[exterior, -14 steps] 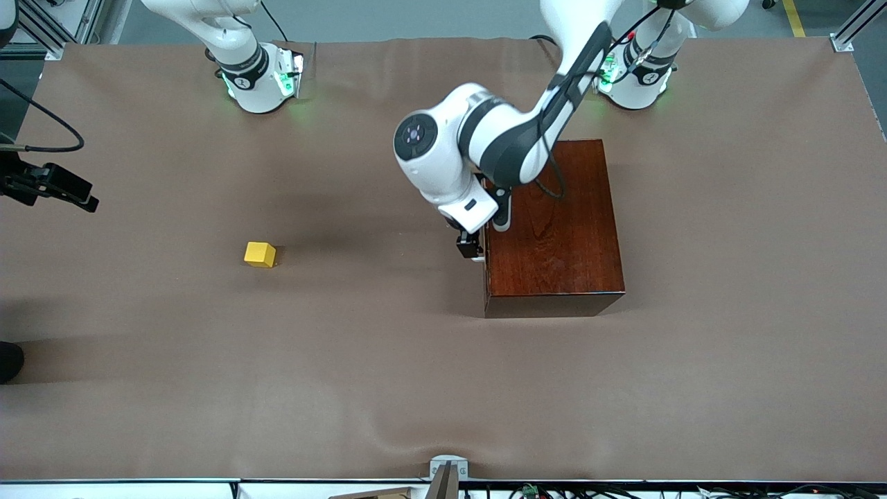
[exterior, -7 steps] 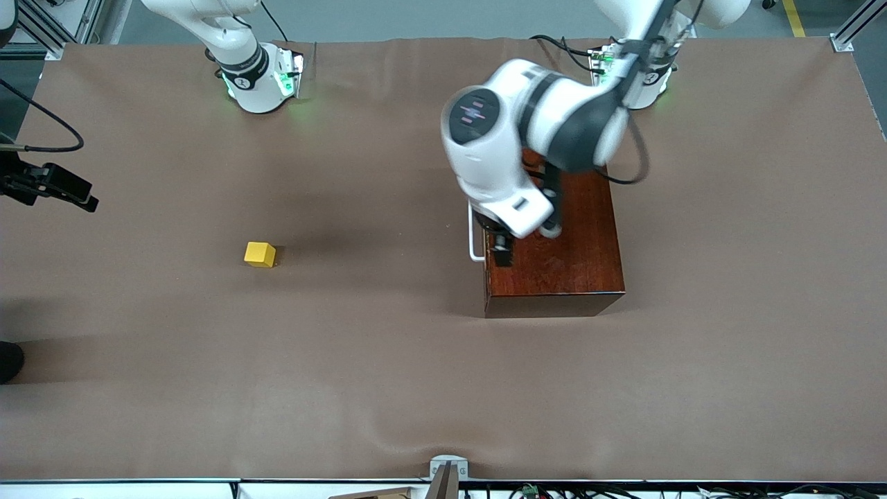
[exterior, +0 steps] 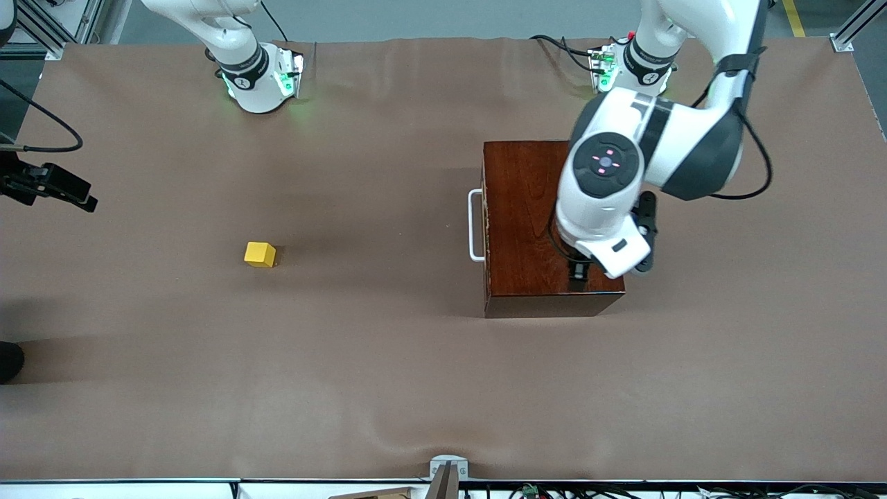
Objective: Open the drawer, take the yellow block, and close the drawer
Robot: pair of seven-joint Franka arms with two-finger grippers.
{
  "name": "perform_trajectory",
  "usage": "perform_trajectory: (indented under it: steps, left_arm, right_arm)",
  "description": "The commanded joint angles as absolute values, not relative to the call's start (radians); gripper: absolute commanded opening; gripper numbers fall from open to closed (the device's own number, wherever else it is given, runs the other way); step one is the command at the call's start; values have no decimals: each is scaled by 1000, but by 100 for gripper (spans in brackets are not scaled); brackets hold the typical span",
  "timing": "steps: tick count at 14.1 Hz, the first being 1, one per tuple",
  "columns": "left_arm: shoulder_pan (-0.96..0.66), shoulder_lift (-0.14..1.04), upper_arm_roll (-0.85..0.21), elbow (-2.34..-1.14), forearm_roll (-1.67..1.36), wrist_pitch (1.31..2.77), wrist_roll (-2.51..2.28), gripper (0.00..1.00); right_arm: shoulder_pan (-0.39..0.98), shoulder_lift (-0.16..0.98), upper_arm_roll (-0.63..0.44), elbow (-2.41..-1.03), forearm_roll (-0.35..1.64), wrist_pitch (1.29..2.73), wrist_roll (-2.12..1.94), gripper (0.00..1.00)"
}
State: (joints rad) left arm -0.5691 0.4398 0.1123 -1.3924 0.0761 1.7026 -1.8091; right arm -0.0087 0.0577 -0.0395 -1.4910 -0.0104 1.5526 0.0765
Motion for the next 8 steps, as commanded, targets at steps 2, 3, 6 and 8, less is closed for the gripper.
perform_trajectory:
  steps: [2,3,6,8]
  left_arm:
    - [-460,270,101,-1601,58,1729,-1582,100]
    - [-434,241,101,-1635,60,1739,-1531,100]
    - [-356,180,101,-1689,58,1747,-1367,100]
    - [-306,137,100,-1713,51,1747,-1287,100]
  right_arm:
    - [-21,37,-25,-1506,-15,1549,84,100]
    - [-21,35,-25,-1506,-17,1548,83,100]
    - [-21,37,-25,-1506,-15,1549,83,100]
    - [-21,37,-25,-1506,-15,1549,84,100]
